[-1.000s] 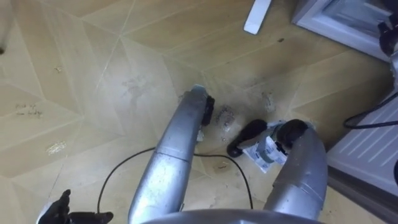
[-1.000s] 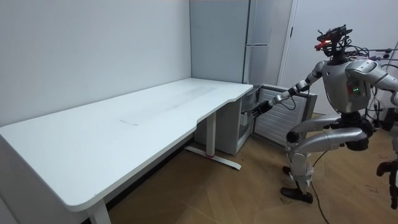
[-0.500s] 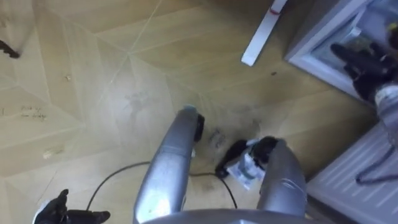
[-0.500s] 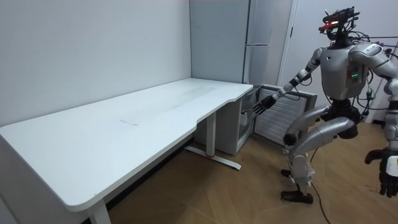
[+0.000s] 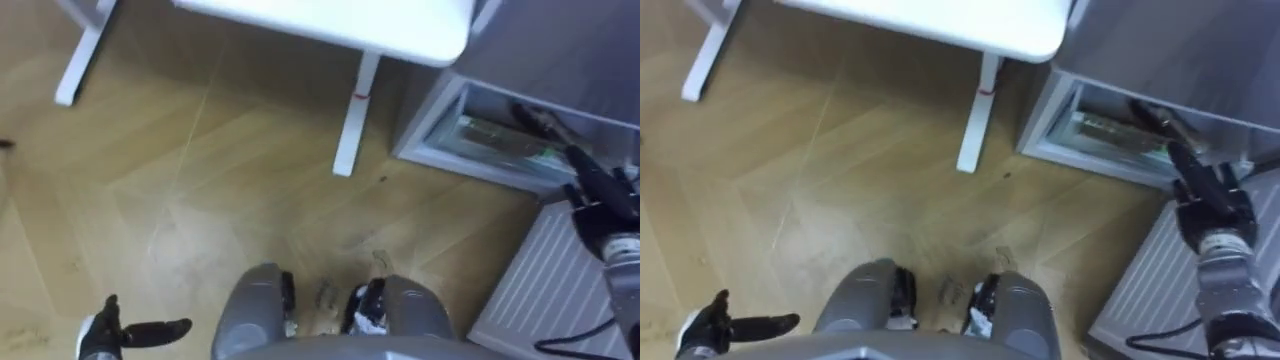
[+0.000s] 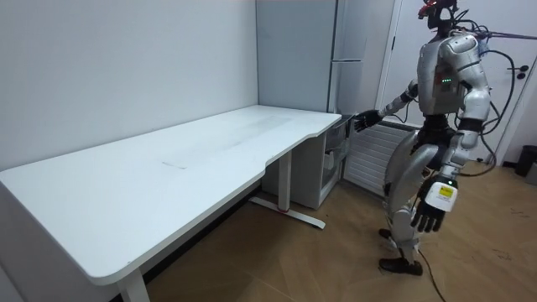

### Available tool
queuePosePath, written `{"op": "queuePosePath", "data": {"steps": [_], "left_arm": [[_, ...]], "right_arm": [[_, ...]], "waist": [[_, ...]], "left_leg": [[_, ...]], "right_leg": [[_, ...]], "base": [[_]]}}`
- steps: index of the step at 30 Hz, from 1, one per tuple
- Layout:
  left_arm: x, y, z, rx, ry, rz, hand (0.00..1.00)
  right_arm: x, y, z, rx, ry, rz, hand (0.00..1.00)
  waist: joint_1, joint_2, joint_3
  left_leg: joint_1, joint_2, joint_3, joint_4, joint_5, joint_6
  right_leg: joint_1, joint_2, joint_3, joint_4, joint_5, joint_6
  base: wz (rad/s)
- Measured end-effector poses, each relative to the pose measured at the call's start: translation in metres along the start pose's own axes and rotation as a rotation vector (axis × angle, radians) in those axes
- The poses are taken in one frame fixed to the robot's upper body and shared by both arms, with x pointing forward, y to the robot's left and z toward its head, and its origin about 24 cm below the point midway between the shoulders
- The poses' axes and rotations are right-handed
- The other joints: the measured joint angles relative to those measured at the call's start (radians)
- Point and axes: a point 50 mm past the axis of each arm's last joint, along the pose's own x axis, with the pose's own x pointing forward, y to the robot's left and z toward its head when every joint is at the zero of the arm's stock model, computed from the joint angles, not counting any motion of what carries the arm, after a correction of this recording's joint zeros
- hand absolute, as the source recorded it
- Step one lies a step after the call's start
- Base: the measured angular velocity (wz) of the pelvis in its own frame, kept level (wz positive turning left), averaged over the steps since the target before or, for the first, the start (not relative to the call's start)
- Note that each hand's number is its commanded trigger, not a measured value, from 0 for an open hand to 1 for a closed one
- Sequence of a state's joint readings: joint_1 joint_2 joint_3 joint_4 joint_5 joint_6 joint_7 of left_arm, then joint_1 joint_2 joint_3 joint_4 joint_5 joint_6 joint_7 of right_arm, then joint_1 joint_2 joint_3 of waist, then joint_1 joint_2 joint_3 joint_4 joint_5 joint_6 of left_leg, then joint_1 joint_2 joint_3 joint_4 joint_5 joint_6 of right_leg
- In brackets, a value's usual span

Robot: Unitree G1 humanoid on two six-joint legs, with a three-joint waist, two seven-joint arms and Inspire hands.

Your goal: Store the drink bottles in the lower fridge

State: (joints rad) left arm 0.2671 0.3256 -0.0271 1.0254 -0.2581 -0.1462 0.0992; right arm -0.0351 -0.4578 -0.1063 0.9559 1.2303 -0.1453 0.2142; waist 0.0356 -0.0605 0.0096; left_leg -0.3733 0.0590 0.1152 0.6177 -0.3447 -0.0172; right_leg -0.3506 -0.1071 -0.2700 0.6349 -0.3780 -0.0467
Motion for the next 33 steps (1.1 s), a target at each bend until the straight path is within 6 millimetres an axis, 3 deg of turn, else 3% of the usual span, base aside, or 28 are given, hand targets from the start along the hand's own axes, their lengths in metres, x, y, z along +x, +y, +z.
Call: {"op": "queuePosePath", "data": {"steps": [6,10,18,23,33], "left_arm": [[-0.001,0.009,-0.005,-0.015,0.011,0.050,0.00],[-0.001,0.007,-0.006,-0.020,0.011,0.052,0.00],[-0.003,0.006,-0.005,0.025,-0.023,0.089,0.00],[-0.003,0.005,-0.002,0.041,-0.037,0.085,0.00],[-0.006,0.006,0.001,0.046,-0.060,0.092,0.00]], "right_arm": [[-0.005,0.013,0.008,-0.260,-0.023,0.005,0.00],[-0.007,0.019,0.015,-0.332,-0.059,0.006,0.00],[-0.022,0.051,0.078,-0.411,-0.422,0.009,0.00],[-0.031,0.034,0.092,-0.426,-0.504,-0.140,0.00],[-0.042,0.000,0.080,-0.449,-0.453,-0.327,0.00]], "waist": [[-0.032,-0.019,-0.0043],[-0.059,-0.010,-0.0043],[-0.091,-0.015,-0.0045],[-0.090,-0.022,-0.0091],[-0.111,-0.016,-0.0102]], "left_leg": [[0.199,-0.010,0.033,-0.178,0.031,-0.001],[0.275,-0.014,0.035,-0.247,0.043,-0.001],[0.387,-0.014,0.046,-0.351,0.061,0.001],[0.433,-0.015,0.058,-0.375,0.061,0.002],[0.438,-0.007,0.076,-0.386,0.062,0.003]], "right_leg": [[0.158,0.023,0.035,-0.154,0.041,0.022],[0.226,0.040,0.061,-0.219,0.069,0.031],[0.315,0.074,0.106,-0.335,0.119,0.043],[0.362,0.083,0.131,-0.376,0.131,0.049],[0.371,0.097,0.156,-0.407,0.158,0.049]], "base": [[-0.24],[-0.22],[-0.21],[-0.09],[-0.08]]}}
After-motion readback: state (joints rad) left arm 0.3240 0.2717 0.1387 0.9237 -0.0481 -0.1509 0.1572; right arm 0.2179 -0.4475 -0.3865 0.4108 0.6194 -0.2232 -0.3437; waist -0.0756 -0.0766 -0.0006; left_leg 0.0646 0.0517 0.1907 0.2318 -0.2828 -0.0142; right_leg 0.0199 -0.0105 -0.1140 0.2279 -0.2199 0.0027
